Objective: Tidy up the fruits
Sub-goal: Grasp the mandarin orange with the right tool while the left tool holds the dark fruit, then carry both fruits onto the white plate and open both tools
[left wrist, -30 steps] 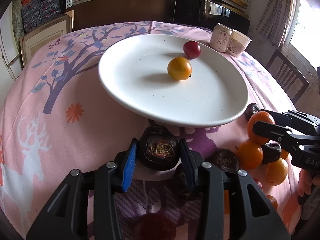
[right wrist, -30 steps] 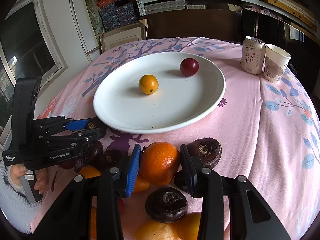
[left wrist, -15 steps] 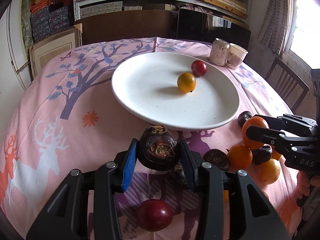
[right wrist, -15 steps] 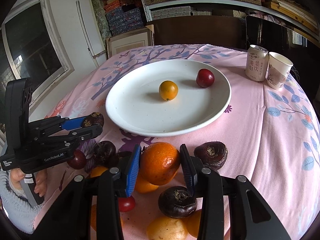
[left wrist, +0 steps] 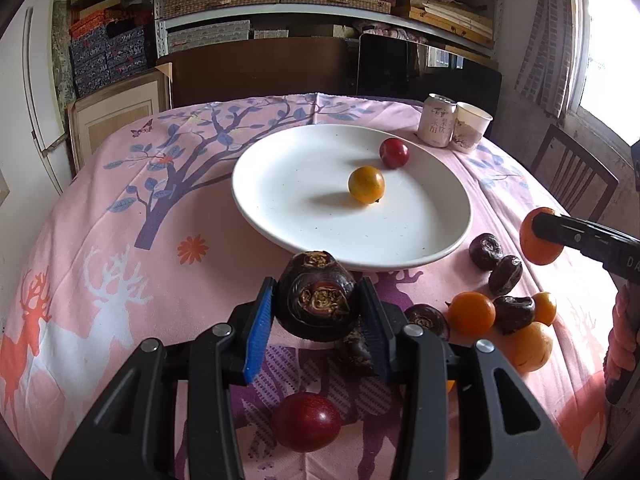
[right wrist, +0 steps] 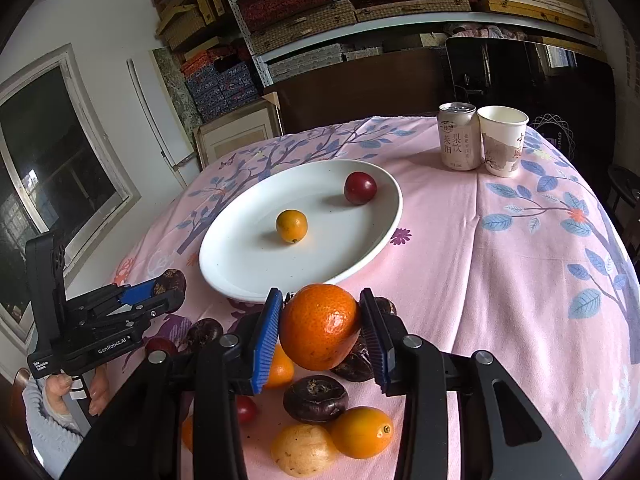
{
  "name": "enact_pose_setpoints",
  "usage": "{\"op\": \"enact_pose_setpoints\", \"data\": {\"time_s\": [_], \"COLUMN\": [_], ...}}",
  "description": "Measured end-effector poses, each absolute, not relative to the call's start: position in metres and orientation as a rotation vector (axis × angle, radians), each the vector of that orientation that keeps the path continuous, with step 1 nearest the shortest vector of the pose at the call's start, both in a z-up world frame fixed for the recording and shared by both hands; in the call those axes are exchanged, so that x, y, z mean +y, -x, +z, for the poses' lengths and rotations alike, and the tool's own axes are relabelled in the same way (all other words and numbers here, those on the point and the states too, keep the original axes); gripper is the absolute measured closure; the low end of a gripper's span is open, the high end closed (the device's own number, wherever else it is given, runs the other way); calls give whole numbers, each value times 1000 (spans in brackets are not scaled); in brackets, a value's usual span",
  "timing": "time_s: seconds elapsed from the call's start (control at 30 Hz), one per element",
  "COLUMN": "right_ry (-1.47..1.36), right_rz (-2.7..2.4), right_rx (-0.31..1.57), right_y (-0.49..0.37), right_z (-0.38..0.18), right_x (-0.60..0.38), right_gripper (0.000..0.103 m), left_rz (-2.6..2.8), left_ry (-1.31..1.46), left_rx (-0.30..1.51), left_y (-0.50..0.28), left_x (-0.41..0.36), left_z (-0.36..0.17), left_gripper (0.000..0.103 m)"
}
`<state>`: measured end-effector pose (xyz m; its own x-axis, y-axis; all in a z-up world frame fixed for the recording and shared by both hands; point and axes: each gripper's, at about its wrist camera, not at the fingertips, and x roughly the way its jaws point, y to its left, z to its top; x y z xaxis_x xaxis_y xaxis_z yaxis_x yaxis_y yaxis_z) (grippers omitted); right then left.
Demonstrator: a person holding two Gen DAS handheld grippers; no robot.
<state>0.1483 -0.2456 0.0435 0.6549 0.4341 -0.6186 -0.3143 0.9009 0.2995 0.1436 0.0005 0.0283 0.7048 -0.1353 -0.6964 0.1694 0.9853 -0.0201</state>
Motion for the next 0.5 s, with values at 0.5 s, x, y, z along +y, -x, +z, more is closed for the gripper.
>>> {"op": "enact_pose_setpoints", "data": {"time_s": [0.5], "right_ry": [-116], "right_rz": [457], "right_rx": [774], "right_y": [-147], "right_z": [33], "right_x": [-225], "right_gripper": [63], "left_rz": [-126], "left_ry": [-98], "left_rx": [742], "left_y": [-140], "left_x": [-6], "left_z": [28], "left_gripper": [62]}}
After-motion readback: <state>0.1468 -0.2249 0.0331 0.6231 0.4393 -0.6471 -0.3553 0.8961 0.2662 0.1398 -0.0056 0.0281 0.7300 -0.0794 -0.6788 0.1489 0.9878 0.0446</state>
